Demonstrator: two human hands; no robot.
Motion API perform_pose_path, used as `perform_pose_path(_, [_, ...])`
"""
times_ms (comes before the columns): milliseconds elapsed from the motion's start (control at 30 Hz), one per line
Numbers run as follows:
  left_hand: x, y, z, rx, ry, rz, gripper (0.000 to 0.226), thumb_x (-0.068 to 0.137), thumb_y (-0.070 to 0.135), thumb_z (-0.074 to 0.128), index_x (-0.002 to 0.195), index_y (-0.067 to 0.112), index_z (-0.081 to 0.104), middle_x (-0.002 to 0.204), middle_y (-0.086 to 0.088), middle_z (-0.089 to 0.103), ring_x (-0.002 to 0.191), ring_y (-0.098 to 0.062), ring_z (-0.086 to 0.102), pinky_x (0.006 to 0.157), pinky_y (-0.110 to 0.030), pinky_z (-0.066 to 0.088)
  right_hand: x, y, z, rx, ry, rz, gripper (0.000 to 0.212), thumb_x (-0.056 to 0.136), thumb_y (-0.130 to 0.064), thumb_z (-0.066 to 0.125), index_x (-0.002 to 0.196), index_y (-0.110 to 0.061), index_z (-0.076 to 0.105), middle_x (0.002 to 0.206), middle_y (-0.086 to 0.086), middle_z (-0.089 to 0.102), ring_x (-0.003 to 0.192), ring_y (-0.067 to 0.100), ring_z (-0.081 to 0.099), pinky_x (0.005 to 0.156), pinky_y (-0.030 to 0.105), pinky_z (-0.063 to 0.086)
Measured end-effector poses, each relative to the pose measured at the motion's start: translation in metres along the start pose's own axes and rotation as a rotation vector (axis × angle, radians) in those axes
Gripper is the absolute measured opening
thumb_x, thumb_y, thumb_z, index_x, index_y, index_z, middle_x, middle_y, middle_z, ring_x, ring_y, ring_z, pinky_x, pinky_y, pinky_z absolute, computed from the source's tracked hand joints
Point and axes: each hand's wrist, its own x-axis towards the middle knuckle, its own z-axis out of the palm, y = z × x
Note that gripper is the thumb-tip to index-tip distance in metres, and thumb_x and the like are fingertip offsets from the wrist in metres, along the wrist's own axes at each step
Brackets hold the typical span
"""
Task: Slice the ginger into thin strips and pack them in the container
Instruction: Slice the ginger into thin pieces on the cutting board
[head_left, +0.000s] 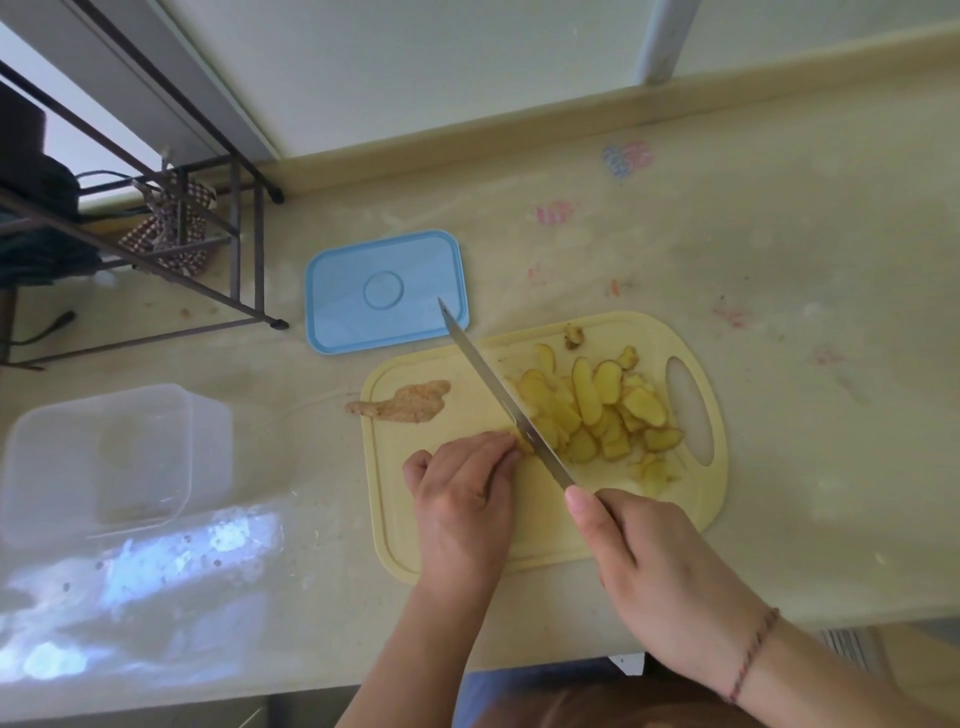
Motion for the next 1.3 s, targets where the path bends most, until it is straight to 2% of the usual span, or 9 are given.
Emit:
perform_pose_path(333, [-0.001,-0.002,0.002,0.027,0.004,0.023,0.012,0.087,0.017,0.067,0.088,0.019,0.079,0.093,0.011,0.075,0.087,-0.002,0.065,0.075,-0.042,0.040,-0.003,-0.004,-0.004,-0.028,-0.012,-0.015,0.054,0.083,-0.065,0.019,0.059,-0.021,0.039,0.046,-0.004,0.039,0.053,0.007,0.046,0.052,0.022,0.036])
perform_pose_path(567, [-0.001,-0.001,0.003,0.040,-0.003,0.040,0.009,0.088,0.019,0.069,0.088,0.019,0.079,0.094,0.012,0.075,0.086,-0.005,0.067,0.075,-0.041,0.038,0.000,-0.005,-0.004,-0.056,-0.020,-0.009,0.054,0.084,-0.064,0.017,0.061,-0.021,0.041,0.049,-0.004,0.041,0.056,0.003,0.048,0.053,0.022,0.037])
perform_pose_path(700, [-0.002,0.001,0.002,0.121,-0.049,0.056,0.012,0.085,0.028,0.073,0.093,0.022,0.078,0.100,0.014,0.075,0.089,-0.007,0.067,0.079,-0.040,0.036,0.003,-0.003,-0.004,-0.031,-0.013,0.008,0.055,0.081,-0.065,0.017,0.061,-0.020,0.041,0.048,-0.004,0.041,0.055,0.004,0.049,0.053,0.021,0.038])
perform_pose_path(1000, [-0.002,0.003,-0.002,0.133,-0.052,0.009,0.010,0.081,0.019,0.076,0.092,0.021,0.077,0.093,0.013,0.075,0.083,-0.009,0.067,0.078,-0.040,0.037,0.002,0.000,-0.007,0.038,-0.044,0.049,0.059,0.082,-0.067,0.019,0.062,-0.017,0.043,0.049,-0.003,0.044,0.049,0.009,0.044,0.054,0.028,0.039])
perform_pose_path(1300, [-0.005,-0.002,0.000,0.069,-0.031,0.004,0.010,0.084,0.023,0.071,0.089,0.020,0.079,0.094,0.012,0.075,0.085,-0.006,0.066,0.079,-0.039,0.037,-0.007,-0.003,-0.007,0.023,-0.039,0.024,0.056,0.083,-0.067,0.021,0.060,-0.020,0.042,0.050,0.000,0.047,0.053,0.010,0.047,0.053,0.024,0.038])
